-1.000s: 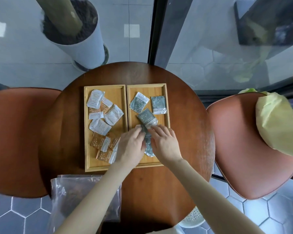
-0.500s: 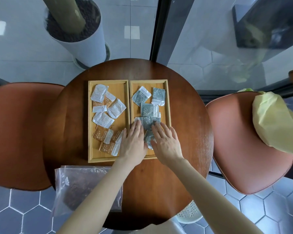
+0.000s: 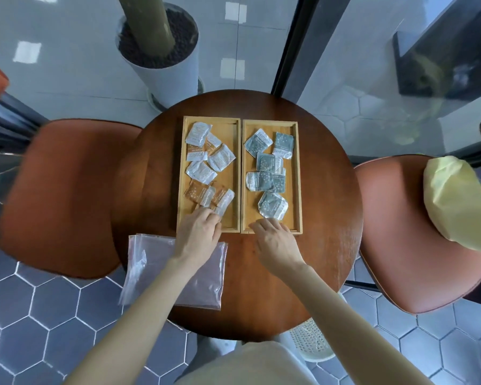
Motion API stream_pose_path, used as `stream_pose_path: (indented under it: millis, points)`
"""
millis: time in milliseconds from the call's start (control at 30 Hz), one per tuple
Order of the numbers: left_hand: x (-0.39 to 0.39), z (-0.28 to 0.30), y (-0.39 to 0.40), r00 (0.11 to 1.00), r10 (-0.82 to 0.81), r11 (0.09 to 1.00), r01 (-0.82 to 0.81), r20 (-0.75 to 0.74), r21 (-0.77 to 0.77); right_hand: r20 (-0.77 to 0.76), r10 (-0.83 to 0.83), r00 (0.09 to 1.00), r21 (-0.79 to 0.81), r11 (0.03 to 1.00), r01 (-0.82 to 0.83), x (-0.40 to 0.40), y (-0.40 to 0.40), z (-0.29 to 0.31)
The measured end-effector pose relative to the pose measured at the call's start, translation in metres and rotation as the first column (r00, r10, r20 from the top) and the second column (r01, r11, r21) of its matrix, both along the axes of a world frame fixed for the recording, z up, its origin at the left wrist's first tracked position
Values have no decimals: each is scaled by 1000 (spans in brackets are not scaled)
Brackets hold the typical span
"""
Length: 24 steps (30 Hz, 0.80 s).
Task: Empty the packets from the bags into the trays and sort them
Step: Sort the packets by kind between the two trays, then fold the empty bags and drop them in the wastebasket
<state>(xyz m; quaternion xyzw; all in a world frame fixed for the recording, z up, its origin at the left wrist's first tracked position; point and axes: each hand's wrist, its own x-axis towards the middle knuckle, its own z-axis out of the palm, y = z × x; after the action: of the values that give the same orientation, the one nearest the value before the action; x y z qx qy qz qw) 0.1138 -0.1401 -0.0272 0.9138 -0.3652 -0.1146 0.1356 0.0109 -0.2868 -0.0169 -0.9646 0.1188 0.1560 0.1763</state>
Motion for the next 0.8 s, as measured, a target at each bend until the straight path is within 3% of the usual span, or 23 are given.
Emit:
stream_pose_path:
  millis: [233,400,500,700,800]
  points:
    - [-21,-6,85,992,58,998,-62,116,25,14,142,990,0,990,-142,-24,77,-3]
    - [-37,-24,135,980,155,947,-183,125,265,-130,222,966,34,975,-220,-36,110,-17]
    - [-46,-38,156,965,241,904,-262,102,339,-218,178,960,-7,983,-184,-45,119,-29]
    - [-50,-50,171,899,437,875,-418,-27,245,-216,149,965,-68,984,-167,-54,126,-42]
    - [-52,-47,171,750,648,761,-644,-130,81,-202,134,970,-89,984,-155,-55,129,-45]
